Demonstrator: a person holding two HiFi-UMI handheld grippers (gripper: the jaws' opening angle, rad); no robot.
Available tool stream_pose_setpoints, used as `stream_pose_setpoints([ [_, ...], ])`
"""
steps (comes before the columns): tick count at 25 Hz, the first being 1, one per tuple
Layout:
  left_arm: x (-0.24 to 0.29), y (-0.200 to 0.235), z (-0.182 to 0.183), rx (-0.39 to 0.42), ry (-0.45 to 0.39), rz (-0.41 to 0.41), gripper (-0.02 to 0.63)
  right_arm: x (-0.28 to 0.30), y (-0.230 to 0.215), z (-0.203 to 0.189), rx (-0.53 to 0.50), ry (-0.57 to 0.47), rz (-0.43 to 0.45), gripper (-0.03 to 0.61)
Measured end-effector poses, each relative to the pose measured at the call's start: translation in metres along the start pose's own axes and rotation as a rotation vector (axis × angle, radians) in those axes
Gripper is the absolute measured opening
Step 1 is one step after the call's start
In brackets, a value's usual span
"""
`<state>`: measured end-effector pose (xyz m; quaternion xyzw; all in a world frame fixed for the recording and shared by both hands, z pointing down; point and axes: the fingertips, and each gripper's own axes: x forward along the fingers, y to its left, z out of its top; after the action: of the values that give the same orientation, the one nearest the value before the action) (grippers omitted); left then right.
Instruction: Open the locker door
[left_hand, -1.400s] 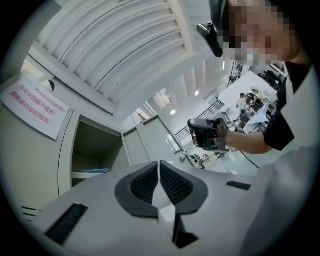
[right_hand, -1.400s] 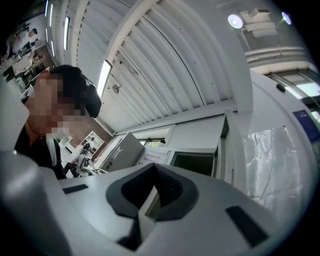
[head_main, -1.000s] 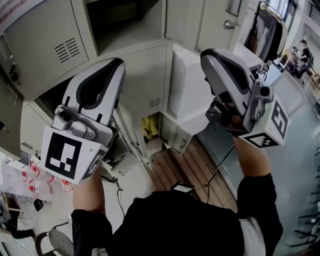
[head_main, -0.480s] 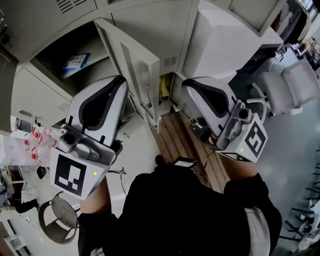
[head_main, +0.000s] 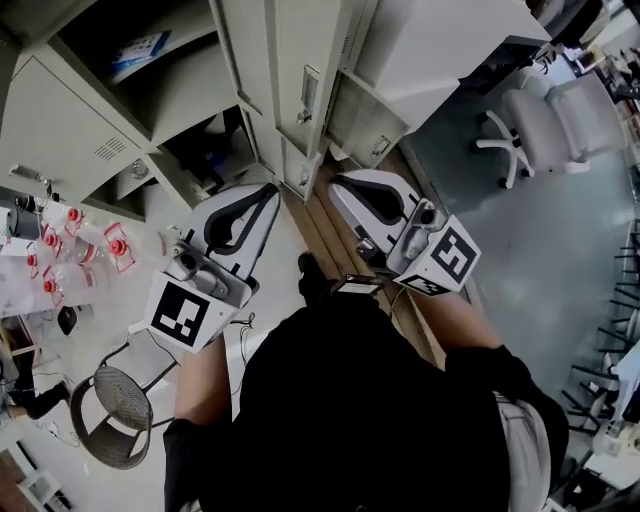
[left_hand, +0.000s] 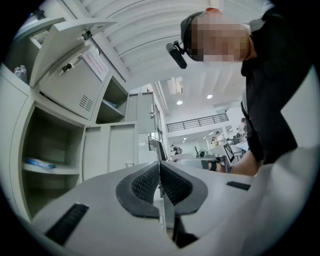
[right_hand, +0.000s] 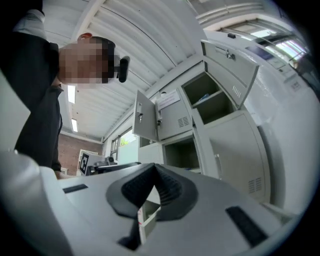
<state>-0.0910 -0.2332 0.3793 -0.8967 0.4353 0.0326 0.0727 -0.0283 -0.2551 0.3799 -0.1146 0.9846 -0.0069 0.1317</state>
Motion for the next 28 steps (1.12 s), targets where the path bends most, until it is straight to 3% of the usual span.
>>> stream_pose_setpoints([
  [6,-0.082,-0.059,-0.032,-0.090,-0.007,0.004,0.017,-0.021,0.094,-0.064,0.042,0.067,0.028,0.011],
  [9,-0.126,-0.082,-0.065,-0.137,0.015,0.030,0.018,-0.034,0.140,-0.091,0.072,0.102,0.057,0.011],
  [15,-0.194,-0.124,-0.127,-0.300,0.062,0.089,0.017,-0.051,0.207,-0.126,0.101,0.178,0.108,0.011],
  [23,-0.228,-0.159,-0.138,-0.402,0.037,0.133,0.018,-0.058,0.245,-0.152,0.147,0.278,0.217,0.011],
  [28,-0.234,-0.158,-0.121,-0.396,0.011,0.145,0.017,-0.054,0.251,-0.153,0.117,0.330,0.286,0.011],
])
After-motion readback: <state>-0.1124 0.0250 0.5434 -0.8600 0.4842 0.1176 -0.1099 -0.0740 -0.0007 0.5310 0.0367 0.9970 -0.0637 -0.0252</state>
